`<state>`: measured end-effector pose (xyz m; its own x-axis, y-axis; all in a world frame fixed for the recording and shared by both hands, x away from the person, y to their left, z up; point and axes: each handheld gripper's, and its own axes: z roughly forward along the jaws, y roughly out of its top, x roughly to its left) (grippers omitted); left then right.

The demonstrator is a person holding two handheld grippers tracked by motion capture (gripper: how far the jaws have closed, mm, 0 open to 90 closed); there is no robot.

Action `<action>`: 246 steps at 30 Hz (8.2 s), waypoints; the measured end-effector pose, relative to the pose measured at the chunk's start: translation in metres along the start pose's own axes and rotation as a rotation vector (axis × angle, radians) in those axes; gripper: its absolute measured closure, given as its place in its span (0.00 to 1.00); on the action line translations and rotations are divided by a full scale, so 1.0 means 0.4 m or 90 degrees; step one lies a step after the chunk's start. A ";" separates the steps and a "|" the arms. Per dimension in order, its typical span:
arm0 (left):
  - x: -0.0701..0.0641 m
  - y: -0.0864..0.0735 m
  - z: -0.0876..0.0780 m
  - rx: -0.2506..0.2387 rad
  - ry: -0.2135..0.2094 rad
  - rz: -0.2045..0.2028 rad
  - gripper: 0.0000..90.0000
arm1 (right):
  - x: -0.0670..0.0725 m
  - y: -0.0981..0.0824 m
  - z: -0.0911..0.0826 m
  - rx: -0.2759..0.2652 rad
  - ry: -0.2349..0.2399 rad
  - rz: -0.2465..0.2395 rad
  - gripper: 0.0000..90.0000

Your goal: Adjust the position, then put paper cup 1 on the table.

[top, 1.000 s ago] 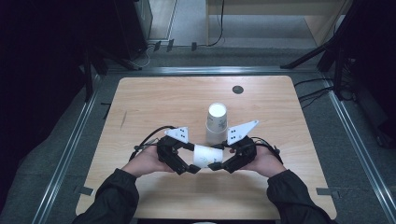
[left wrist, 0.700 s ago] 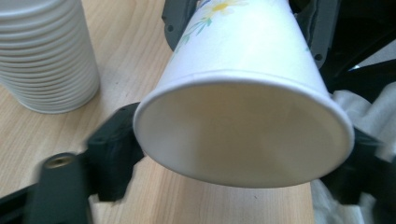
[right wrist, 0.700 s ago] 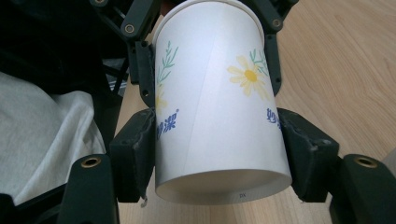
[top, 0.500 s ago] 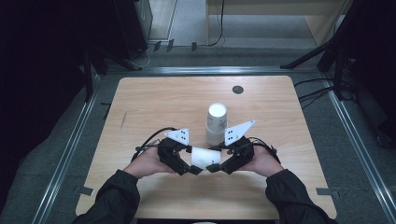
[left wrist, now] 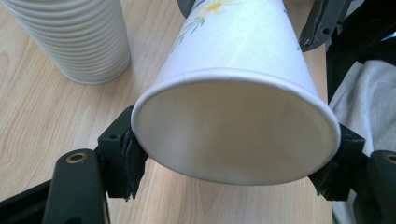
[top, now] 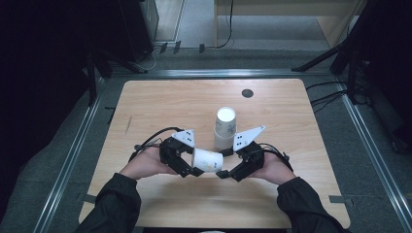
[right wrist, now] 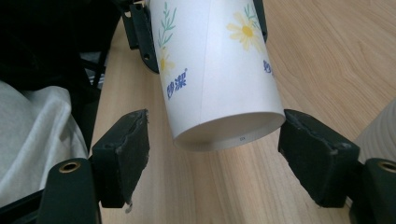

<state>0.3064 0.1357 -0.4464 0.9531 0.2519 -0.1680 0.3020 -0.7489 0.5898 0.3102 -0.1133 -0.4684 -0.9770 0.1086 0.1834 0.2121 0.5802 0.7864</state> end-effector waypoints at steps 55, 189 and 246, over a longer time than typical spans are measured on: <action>-0.006 -0.014 0.022 -0.088 -0.033 -0.017 0.14 | 0.002 -0.012 0.002 0.013 -0.006 -0.028 0.38; 0.015 -0.012 -0.078 -0.118 0.051 -0.039 0.28 | -0.008 -0.044 -0.013 -0.018 -0.160 0.058 0.24; 0.245 -0.264 -0.225 -0.069 0.290 -0.251 0.27 | -0.023 -0.089 -0.059 0.014 -0.236 0.082 0.23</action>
<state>0.3658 0.2945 -0.4540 0.6577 0.7517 -0.0495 0.6024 -0.4854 0.6336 0.3122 -0.1541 -0.4841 -0.8845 0.4636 0.0520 0.3375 0.5590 0.7574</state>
